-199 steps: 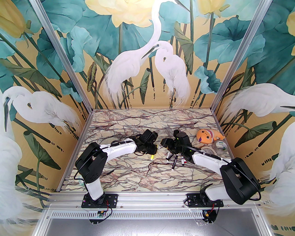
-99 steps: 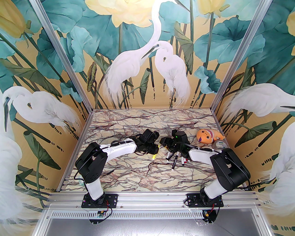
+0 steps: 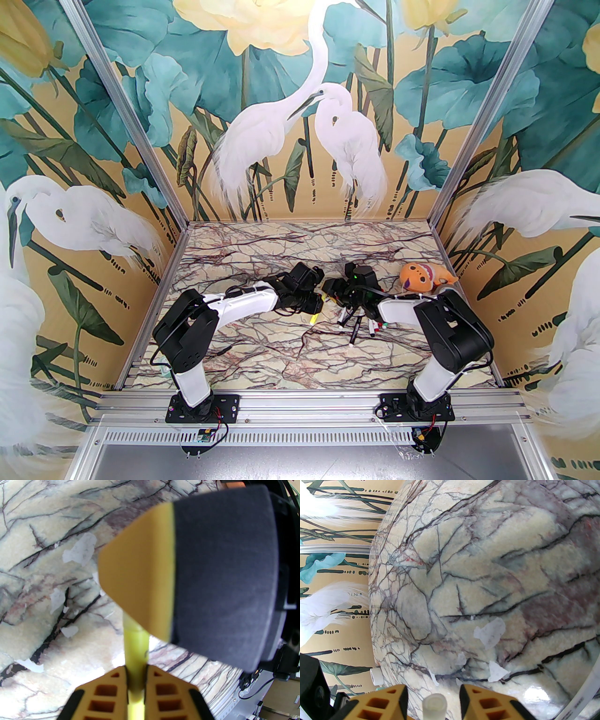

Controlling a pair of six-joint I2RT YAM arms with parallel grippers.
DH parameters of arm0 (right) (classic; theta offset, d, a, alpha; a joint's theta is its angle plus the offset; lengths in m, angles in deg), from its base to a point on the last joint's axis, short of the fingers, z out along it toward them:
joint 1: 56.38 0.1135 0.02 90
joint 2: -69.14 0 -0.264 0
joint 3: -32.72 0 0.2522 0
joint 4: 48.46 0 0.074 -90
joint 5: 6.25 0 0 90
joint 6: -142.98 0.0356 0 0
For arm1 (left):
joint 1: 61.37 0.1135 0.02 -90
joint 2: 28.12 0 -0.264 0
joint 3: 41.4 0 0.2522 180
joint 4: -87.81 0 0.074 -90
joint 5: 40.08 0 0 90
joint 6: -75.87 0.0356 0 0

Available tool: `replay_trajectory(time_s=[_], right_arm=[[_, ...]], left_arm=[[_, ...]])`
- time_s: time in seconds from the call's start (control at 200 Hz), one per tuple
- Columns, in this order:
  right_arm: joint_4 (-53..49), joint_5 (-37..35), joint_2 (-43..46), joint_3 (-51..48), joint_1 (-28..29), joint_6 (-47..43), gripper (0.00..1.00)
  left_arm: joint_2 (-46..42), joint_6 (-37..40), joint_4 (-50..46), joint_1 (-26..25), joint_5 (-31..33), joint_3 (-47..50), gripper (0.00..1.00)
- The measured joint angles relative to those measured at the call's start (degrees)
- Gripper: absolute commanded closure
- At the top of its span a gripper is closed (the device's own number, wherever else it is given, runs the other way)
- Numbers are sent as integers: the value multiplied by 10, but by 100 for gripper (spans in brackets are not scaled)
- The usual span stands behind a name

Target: Open the pen caps

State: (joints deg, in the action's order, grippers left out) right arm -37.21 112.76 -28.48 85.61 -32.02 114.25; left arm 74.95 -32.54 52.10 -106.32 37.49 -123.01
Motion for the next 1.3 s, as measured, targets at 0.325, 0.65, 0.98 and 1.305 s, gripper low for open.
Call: replay_trajectory(time_s=[0.325,0.65,0.98,1.305], right_arm=[[15,2,-7,0,2,13,77],[14,-5,-7,0,3,13,82],[9,-3,31,0,8,13,83],[12,5,51,0,16,20,83]], left_arm=[[0,-4,3,0,0,0,85],[0,-7,4,1,0,0,73],[-43,-30,51,21,-49,33,57],[-47,-34,79,33,-81,49,64]])
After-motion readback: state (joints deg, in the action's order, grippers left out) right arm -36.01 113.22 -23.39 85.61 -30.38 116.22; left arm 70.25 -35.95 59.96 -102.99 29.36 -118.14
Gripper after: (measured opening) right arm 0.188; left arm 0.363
